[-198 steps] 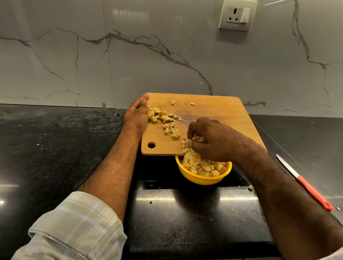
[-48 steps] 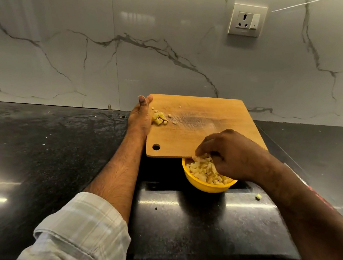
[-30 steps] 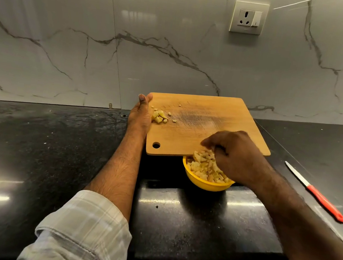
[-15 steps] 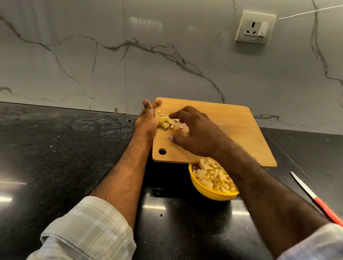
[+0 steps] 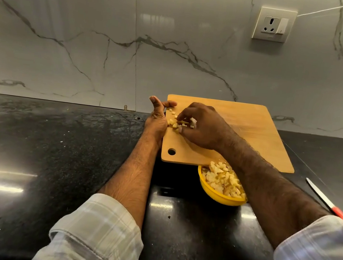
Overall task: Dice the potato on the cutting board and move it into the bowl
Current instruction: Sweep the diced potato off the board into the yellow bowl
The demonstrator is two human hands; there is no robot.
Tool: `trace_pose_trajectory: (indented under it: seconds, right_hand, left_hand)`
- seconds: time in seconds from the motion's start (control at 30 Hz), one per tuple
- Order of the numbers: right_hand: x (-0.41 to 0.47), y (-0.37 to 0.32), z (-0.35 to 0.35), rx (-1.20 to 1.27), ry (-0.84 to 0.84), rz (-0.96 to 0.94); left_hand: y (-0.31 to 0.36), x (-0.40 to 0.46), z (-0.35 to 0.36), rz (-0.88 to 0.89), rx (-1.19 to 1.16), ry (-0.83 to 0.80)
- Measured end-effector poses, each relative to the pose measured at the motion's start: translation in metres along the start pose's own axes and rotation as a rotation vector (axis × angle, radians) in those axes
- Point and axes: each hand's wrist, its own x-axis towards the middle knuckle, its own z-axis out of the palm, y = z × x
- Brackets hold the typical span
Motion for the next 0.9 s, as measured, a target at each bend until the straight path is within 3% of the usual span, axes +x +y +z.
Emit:
trace_pose_trajectory:
  seconds: [0.43, 0.73, 0.9]
  right_hand:
    - [-0.010, -0.001, 0.009, -0.067, 0.010, -0.007]
    - [-0.003, -0.014, 0.014, -0.065, 0.075, -0.082]
    - [0.001, -0.015, 0.009, -0.173, 0.033, -0.105]
  left_hand:
    - [-0.011, 0.011, -0.002, -0.039, 0.012, -0.025]
    - [-0.008, 0.011, -0.008, -0.132, -0.371, -0.196]
    - [-0.013, 0.015, -0.012, -0.115, -0.439, -0.255]
